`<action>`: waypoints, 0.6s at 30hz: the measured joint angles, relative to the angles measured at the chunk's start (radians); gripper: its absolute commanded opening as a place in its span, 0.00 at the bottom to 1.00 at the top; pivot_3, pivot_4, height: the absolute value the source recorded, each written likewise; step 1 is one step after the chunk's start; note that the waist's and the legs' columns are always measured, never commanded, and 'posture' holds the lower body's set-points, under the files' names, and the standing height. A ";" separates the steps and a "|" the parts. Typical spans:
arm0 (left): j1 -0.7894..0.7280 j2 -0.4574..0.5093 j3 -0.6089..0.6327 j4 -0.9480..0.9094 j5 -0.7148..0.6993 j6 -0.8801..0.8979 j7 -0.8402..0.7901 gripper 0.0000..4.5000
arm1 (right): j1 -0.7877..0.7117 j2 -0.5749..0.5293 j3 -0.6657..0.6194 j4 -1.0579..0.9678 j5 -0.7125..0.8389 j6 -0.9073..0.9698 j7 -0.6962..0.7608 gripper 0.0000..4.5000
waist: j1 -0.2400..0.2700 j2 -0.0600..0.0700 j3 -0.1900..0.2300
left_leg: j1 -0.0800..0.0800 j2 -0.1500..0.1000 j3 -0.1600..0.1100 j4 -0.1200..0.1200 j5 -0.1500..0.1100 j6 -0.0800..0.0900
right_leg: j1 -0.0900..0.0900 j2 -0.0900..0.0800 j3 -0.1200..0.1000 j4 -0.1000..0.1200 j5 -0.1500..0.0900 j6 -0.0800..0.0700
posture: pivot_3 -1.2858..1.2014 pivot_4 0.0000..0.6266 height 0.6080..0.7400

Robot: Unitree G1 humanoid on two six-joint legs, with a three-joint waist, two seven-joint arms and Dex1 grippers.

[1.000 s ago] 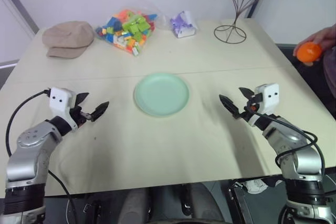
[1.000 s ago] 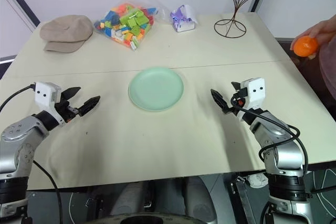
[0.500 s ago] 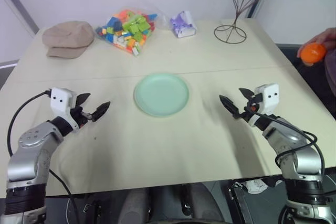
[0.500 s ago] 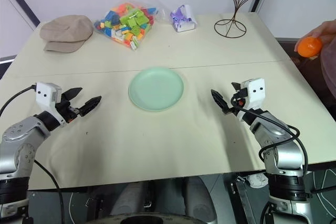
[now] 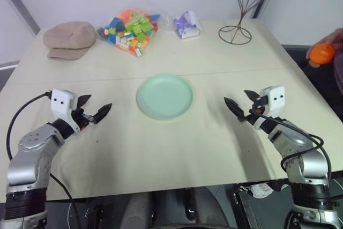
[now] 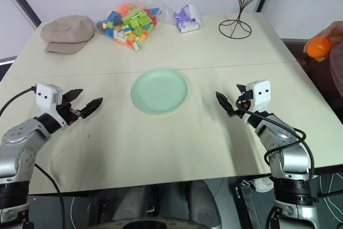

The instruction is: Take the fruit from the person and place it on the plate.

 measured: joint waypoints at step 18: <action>0.000 0.000 0.000 0.000 0.006 -0.001 0.000 1.00 | 0.000 0.000 0.000 0.000 -0.002 -0.002 0.000 0.99 | 0.000 0.000 0.000 | 0.000 0.000 0.000 0.000 0.000 0.000 | 0.000 0.000 0.000 0.000 0.000 0.000 | 0.52 0.24 1.00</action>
